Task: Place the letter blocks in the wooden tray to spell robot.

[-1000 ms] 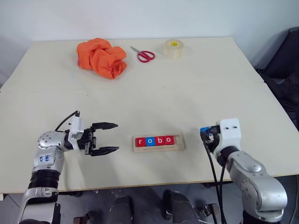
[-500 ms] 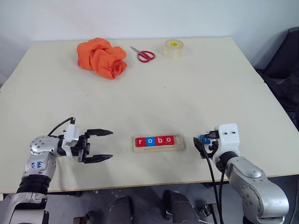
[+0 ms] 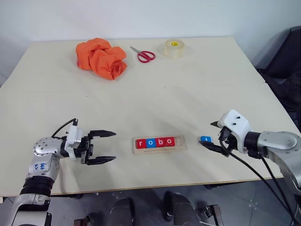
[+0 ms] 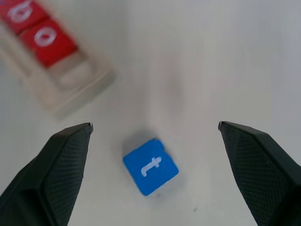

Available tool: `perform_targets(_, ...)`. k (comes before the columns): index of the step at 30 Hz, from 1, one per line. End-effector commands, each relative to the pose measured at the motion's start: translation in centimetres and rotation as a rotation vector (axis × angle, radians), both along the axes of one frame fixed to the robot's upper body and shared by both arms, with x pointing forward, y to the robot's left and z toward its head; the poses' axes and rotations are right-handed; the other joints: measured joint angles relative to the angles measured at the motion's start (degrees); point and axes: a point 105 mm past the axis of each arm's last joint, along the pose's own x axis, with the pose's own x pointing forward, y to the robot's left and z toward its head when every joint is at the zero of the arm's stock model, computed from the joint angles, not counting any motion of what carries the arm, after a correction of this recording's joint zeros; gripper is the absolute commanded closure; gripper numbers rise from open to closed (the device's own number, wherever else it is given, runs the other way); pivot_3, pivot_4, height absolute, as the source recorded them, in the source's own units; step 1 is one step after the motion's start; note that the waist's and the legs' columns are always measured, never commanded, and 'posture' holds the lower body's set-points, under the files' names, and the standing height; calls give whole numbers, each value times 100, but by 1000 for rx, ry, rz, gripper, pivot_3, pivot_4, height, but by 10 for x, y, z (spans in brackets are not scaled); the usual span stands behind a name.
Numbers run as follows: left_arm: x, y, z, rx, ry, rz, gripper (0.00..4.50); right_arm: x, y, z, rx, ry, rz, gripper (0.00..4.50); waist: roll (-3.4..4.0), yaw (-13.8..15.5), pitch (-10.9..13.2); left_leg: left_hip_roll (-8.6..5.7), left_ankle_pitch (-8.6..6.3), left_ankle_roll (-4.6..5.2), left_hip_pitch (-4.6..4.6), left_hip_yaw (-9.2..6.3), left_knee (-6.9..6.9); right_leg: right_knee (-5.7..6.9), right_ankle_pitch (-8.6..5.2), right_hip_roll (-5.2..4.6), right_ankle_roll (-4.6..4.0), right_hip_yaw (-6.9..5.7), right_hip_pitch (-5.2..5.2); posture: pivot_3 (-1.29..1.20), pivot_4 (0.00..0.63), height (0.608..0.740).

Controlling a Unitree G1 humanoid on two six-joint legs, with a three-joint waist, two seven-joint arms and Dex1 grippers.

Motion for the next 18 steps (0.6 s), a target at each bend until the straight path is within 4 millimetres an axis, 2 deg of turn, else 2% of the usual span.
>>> perform_targets(1,-14,2,2,13,-23,-97,0,4,-7,-2,-66,23,108,20,0,-1,0,-1,0,1,0,3,2,-3,2,-1,4,1,0,0,150,740)
perform_targets(8,-19,3,2,3,-32,-57,0,13,-14,-18,-128,80,190,20,0,-1,0,0,-1,2,1,11,8,-2,3,-3,6,5,-2,0,150,740)
perform_targets(15,-22,2,2,-7,-34,-42,0,21,-9,-19,-115,61,198,2324,0,2,0,1,-2,0,2,11,13,1,4,-4,6,6,0,0,150,740)
perform_targets(17,-22,1,2,-8,-34,-41,0,21,-8,-16,-112,55,203,2907,0,1,0,1,-2,0,3,11,14,3,4,-4,7,6,0,0,150,740)
perform_targets(18,-21,1,2,-9,-34,-41,0,21,-7,-14,-113,49,207,3031,0,2,0,1,-2,0,3,11,14,3,4,-4,7,6,-1,0,150,740)
